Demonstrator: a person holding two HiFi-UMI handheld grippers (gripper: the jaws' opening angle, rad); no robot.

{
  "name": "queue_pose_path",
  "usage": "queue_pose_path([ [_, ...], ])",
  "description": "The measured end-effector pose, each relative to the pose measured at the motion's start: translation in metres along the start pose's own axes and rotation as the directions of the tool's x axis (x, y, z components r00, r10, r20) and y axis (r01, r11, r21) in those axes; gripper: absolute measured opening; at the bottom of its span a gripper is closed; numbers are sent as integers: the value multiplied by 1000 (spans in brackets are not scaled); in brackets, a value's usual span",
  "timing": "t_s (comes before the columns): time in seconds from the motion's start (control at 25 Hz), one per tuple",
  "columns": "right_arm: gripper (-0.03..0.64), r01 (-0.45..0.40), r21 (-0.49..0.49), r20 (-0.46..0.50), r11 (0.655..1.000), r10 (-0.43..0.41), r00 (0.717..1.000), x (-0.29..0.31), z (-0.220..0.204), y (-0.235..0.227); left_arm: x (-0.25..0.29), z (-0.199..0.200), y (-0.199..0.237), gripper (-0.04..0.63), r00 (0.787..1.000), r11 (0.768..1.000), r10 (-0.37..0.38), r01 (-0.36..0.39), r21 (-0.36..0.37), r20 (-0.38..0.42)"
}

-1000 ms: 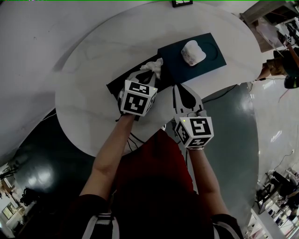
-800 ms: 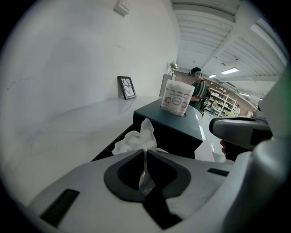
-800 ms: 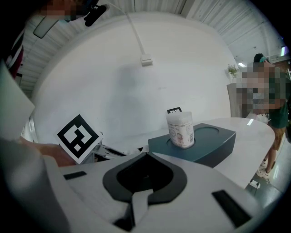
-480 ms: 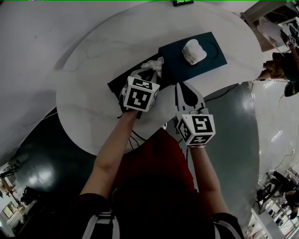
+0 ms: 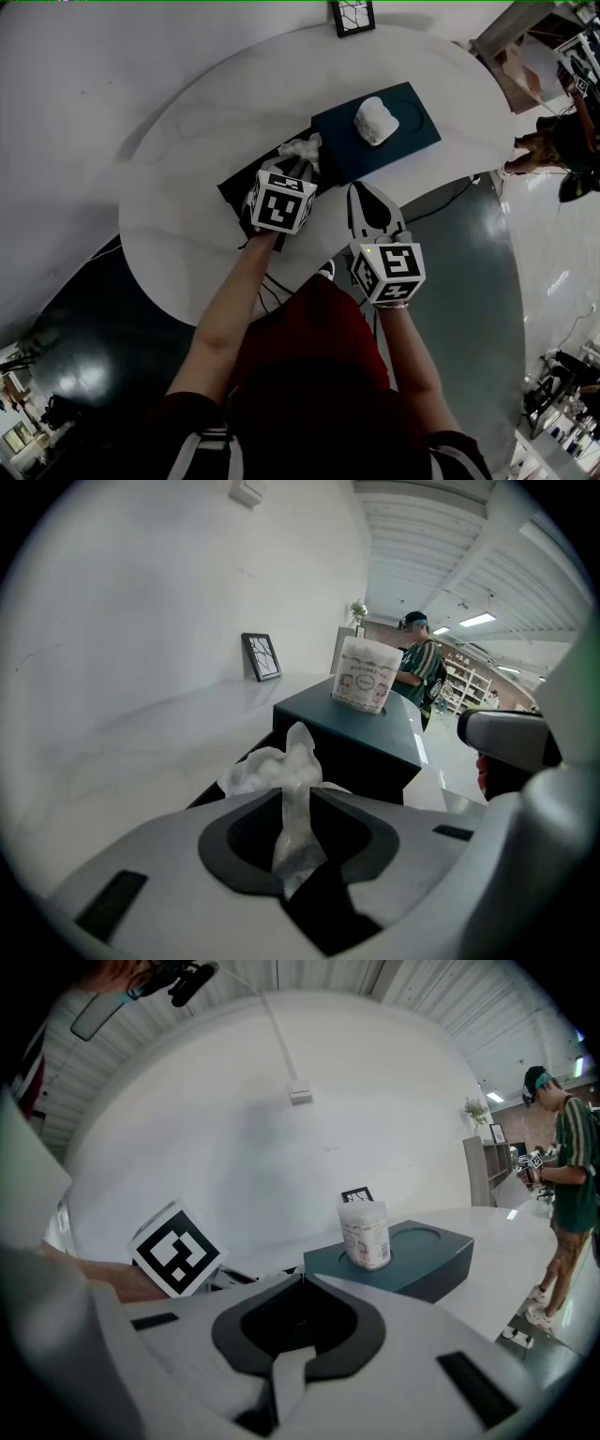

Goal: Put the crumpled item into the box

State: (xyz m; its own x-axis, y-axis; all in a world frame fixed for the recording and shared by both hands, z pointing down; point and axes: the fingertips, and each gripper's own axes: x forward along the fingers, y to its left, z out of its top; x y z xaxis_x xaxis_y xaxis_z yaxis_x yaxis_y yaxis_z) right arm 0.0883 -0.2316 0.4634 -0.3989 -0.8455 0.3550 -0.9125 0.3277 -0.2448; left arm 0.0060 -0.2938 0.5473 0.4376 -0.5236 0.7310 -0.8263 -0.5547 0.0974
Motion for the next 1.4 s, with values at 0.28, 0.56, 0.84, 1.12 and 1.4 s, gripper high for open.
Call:
queue_pose_path([
  [0.28,15,3,-7,25,1000,-3,1000,-13,8,-2,-14,6,1,129,999,1000,22,-22,4,45],
  [0.56,15,-8,-8,49,1000,9,999,-28,12,0,-40,14,-9,127,993,999,44,-43,-5,106],
  [0.84,15,-25,-6,94,1000,25,995,-41,25,4,-70,24,-20,127,982,999,50,-46,-25,184],
  [1.12,15,-43,-30,126,999,46,991,-60,34,9,-97,27,-32,120,968,997,74,-67,-35,240],
  [1.4,15,-49,-34,155,998,54,986,-76,40,10,-122,28,-42,84,947,994,106,-98,-41,303],
])
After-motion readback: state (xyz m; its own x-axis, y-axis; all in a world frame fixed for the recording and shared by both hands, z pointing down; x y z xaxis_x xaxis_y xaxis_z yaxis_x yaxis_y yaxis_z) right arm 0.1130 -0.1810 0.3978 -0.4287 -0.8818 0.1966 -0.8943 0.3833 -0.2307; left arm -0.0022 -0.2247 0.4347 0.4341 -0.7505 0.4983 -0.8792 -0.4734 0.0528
